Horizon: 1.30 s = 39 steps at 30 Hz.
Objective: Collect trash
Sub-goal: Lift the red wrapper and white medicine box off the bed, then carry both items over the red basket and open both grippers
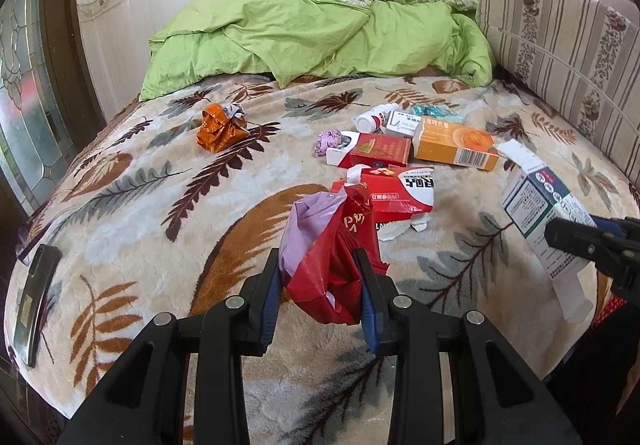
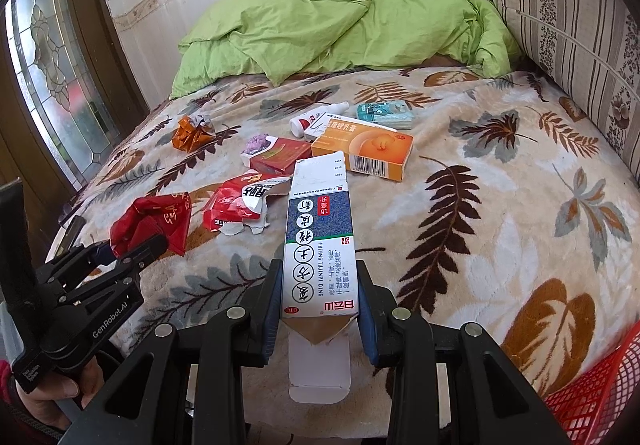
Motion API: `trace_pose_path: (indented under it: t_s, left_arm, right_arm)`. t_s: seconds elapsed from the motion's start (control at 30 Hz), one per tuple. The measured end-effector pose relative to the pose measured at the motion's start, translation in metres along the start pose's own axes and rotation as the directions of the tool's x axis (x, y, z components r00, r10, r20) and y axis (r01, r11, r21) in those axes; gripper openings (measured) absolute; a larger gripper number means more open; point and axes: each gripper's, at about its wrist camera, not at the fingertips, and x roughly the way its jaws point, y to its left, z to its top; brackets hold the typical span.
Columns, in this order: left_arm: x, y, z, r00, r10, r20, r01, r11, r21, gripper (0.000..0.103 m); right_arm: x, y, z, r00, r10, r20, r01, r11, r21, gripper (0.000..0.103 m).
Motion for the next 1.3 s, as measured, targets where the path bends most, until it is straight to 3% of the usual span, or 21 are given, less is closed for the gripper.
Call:
trace_pose_path:
  t_s: [0.23, 0.53, 0.7, 0.87, 0.97, 1.07, 1.3]
  left_arm:
    - [-0.008, -0.006, 0.000, 0.998, -0.040, -0.048, 0.040, 0.999, -0.015, 0.033]
    - [-0.025, -0.027, 0.013, 0.996, -0.076, -0.044, 0.077, 0.997, 0.021, 0.033]
    - [-0.038, -0.049, 0.027, 0.993, -0.114, -0.022, 0.115, 0.991, 0.062, 0.033]
    - [-0.055, -0.089, 0.042, 0.979, -0.204, -0.006, 0.203, 0.970, 0.130, 0.033]
    - [-0.063, -0.121, 0.047, 0.960, -0.279, -0.016, 0.277, 0.945, 0.174, 0.033]
    - [-0.069, -0.162, 0.052, 0.929, -0.367, -0.052, 0.370, 0.905, 0.213, 0.033]
    - [-0.083, -0.262, 0.053, 0.825, -0.540, -0.165, 0.565, 0.779, 0.272, 0.033]
  right_arm:
    - [-0.012, -0.006, 0.001, 1.000, 0.013, 0.007, -0.013, 0.999, 0.043, 0.035]
    - [-0.047, -0.031, 0.002, 0.999, 0.006, 0.050, -0.012, 0.993, 0.119, 0.035]
    - [-0.083, -0.064, -0.001, 0.995, -0.032, 0.099, 0.013, 0.983, 0.184, 0.035]
    - [-0.124, -0.113, -0.017, 0.985, -0.115, 0.126, 0.074, 0.954, 0.290, 0.035]
    - [-0.152, -0.150, -0.036, 0.975, -0.184, 0.123, 0.127, 0.920, 0.370, 0.035]
    - [-0.175, -0.186, -0.058, 0.960, -0.258, 0.106, 0.187, 0.876, 0.445, 0.035]
    - [-0.216, -0.250, -0.108, 0.930, -0.365, 0.038, 0.276, 0.765, 0.581, 0.035]
